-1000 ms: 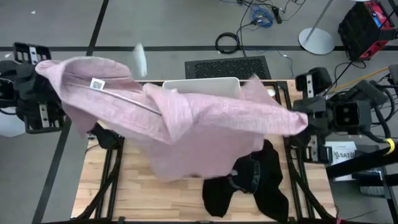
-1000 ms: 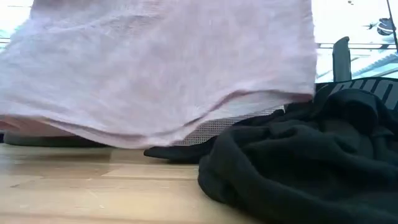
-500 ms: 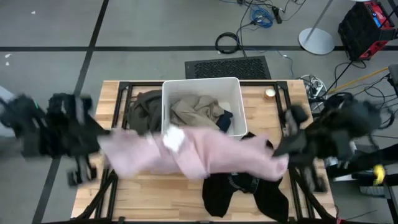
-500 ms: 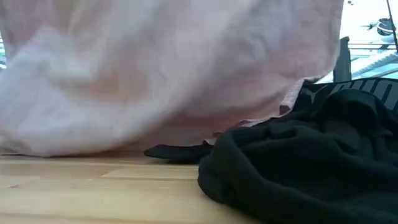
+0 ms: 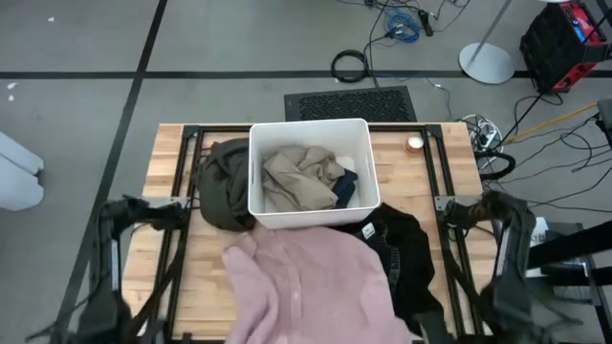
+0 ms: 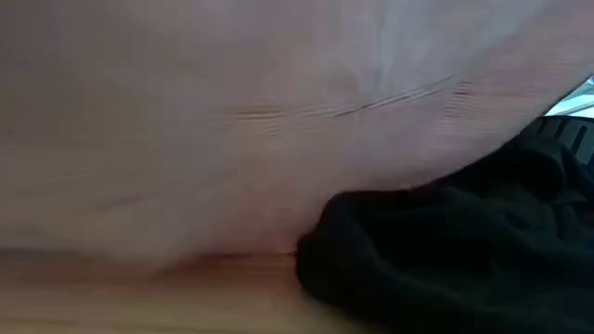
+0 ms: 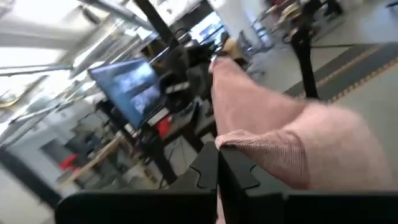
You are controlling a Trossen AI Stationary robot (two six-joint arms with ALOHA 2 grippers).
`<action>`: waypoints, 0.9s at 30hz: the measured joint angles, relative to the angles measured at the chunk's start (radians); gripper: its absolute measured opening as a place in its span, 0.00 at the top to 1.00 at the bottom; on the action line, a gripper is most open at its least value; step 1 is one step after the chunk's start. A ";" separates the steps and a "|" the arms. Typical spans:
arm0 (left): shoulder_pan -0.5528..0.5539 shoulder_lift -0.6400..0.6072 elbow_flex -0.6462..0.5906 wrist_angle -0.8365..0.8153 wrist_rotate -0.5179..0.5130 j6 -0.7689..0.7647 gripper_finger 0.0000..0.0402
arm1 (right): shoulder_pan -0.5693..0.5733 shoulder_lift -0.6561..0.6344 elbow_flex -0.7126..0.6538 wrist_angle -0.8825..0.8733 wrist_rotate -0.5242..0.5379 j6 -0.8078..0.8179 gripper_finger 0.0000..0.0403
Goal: Sort clothes
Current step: Fold the pink shirt
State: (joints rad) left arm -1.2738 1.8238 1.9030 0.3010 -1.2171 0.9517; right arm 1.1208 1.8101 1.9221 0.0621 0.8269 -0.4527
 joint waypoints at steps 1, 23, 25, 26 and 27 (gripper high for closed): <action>-0.012 0.023 0.000 0.059 -0.044 0.032 1.00 | 0.014 0.019 0.000 0.044 0.063 -0.034 1.00; 0.437 -0.289 -0.376 -0.876 -0.065 -0.983 1.00 | -0.283 -0.002 0.001 -0.777 0.329 0.760 1.00; 0.470 -0.327 -0.448 -0.948 -0.011 -1.134 1.00 | -0.331 -0.004 0.001 -0.946 0.242 0.915 1.00; 0.476 -0.342 -0.486 -0.978 0.003 -1.204 1.00 | -0.349 -0.004 0.001 -1.033 0.197 0.986 1.00; 0.476 -0.357 -0.521 -0.995 0.020 -1.269 1.00 | -0.363 -0.003 0.001 -1.118 0.145 1.058 1.00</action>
State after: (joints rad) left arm -0.7977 1.4664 1.3818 -0.6939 -1.1968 -0.3178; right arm 0.7575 1.8072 1.9228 -1.0555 0.9722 0.6049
